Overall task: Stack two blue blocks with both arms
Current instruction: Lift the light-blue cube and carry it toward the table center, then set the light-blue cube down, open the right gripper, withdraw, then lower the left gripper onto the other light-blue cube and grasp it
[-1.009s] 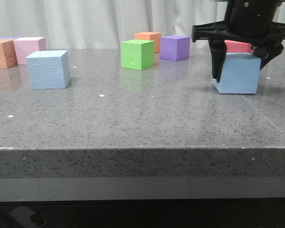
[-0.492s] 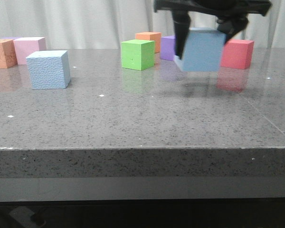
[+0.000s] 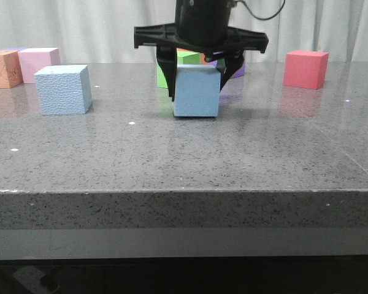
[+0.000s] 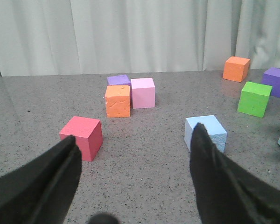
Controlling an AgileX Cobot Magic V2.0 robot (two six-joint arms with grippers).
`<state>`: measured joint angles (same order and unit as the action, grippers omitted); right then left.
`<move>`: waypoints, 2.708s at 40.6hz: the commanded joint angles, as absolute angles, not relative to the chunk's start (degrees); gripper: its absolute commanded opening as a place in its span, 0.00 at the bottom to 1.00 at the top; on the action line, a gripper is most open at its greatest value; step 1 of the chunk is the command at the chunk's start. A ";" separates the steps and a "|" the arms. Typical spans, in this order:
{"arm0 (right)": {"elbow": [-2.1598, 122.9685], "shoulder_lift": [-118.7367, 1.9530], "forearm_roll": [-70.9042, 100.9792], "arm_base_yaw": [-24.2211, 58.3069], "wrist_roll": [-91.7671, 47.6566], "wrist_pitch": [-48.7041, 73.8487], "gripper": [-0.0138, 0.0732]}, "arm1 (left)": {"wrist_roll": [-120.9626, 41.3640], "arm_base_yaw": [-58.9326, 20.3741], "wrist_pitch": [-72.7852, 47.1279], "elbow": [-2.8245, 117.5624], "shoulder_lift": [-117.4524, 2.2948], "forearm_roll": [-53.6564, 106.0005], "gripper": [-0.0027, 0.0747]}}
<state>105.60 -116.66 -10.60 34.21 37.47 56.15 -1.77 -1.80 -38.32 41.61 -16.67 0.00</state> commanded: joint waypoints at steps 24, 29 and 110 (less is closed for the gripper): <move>107.76 -108.17 -11.59 34.15 36.03 56.16 0.84 | -1.83 -2.12 -33.69 42.97 -17.81 0.00 0.67; 107.76 -103.64 -10.66 34.15 27.97 58.27 0.84 | -1.83 -2.12 -33.69 42.97 -17.81 0.00 0.67; 53.23 -37.02 15.03 22.74 -15.24 42.71 0.84 | -1.83 -2.12 -32.66 42.97 -17.81 0.32 0.67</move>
